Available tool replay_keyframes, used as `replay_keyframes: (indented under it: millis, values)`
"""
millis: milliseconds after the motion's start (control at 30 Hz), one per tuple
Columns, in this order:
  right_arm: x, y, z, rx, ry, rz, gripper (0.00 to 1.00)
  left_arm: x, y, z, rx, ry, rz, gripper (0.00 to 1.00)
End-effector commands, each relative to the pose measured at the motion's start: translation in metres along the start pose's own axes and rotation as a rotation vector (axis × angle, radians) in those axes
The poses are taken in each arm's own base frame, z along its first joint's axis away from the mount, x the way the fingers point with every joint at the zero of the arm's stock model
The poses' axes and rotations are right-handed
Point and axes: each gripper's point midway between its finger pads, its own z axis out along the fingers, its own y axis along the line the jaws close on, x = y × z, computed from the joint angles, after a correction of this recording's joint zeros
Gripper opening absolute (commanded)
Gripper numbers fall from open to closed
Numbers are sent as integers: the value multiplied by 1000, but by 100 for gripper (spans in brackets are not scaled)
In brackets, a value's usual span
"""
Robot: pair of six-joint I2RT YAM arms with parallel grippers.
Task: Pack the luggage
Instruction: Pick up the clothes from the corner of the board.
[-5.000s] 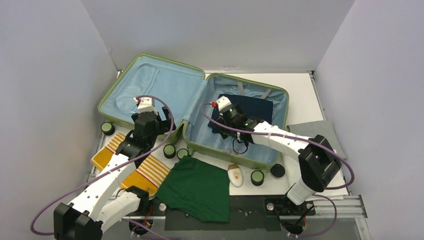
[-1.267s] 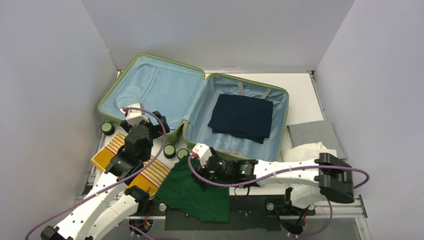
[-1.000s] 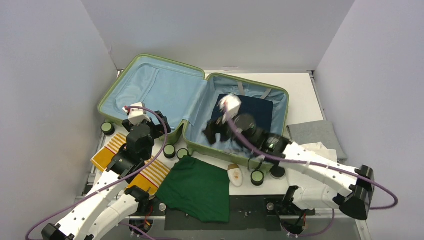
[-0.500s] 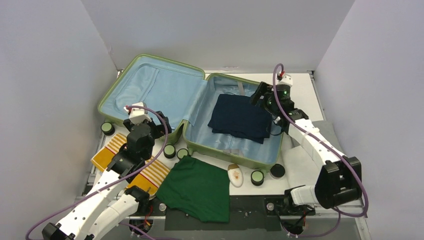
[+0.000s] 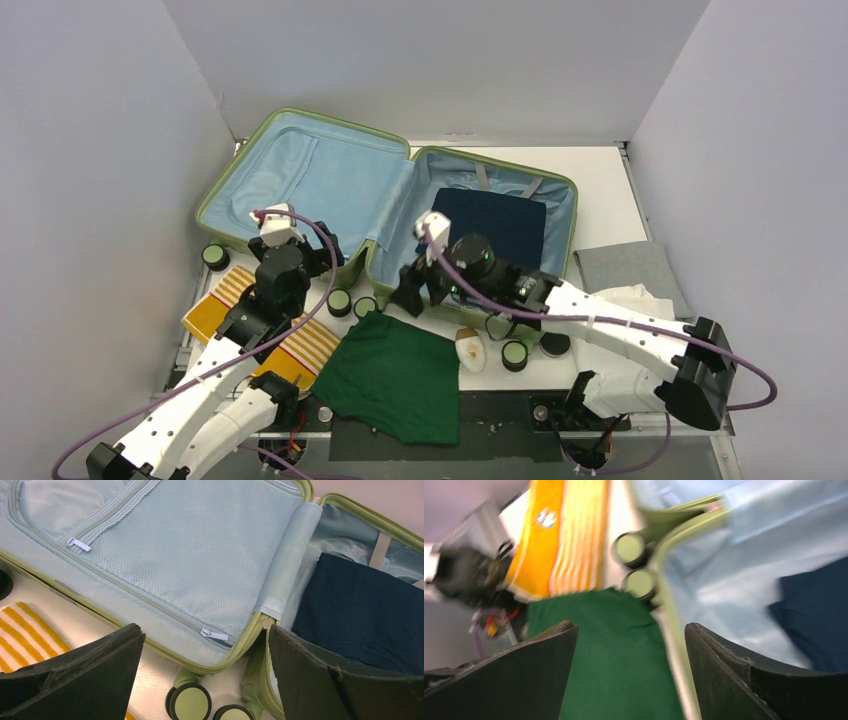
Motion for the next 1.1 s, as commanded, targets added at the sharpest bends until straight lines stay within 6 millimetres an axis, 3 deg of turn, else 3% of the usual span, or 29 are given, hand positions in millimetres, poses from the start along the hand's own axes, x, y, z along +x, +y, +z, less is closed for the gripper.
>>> replay_keyframes:
  millis: [0,100,233,500,800,1067]
  values:
    - [59,57,-9,-122,114,-140,80,-18,-5,2,19,-56,-44,93]
    - [103,86,-7,-149,189,-217,79,-22,1,0,-4,-70,-52,93]
    - [146,114,-5,-185,247,-312,79,-23,8,-1,-38,-79,-53,93]
    - [194,150,17,-117,282,-532,82,-25,12,-3,-51,-91,-53,92]
    - [233,149,28,25,320,-611,87,-27,14,-7,-62,-105,-50,93]
    - [274,104,26,245,438,-655,80,-26,11,-7,-48,-99,-53,93]
